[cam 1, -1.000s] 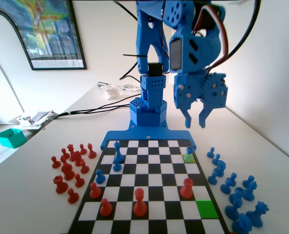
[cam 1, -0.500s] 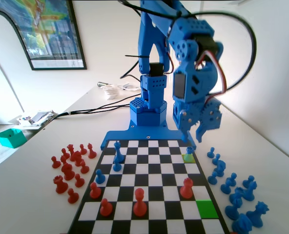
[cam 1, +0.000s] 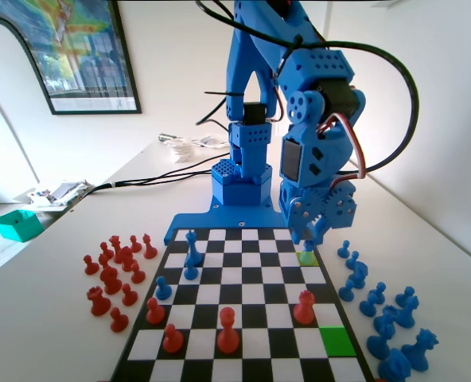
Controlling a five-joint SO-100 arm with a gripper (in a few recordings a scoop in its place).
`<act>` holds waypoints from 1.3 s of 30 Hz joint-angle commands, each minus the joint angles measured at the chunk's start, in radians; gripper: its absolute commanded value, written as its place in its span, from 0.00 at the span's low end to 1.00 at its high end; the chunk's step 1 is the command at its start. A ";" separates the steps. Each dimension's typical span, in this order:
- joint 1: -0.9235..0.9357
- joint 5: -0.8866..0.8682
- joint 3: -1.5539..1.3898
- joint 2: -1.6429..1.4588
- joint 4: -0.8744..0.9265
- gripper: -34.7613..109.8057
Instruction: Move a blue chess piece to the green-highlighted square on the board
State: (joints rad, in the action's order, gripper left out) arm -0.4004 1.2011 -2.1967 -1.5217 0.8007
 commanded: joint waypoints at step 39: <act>-0.054 0.069 0.071 0.120 -0.041 0.29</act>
State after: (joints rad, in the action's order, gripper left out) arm -0.4464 1.2471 -2.1537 -1.3790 0.7486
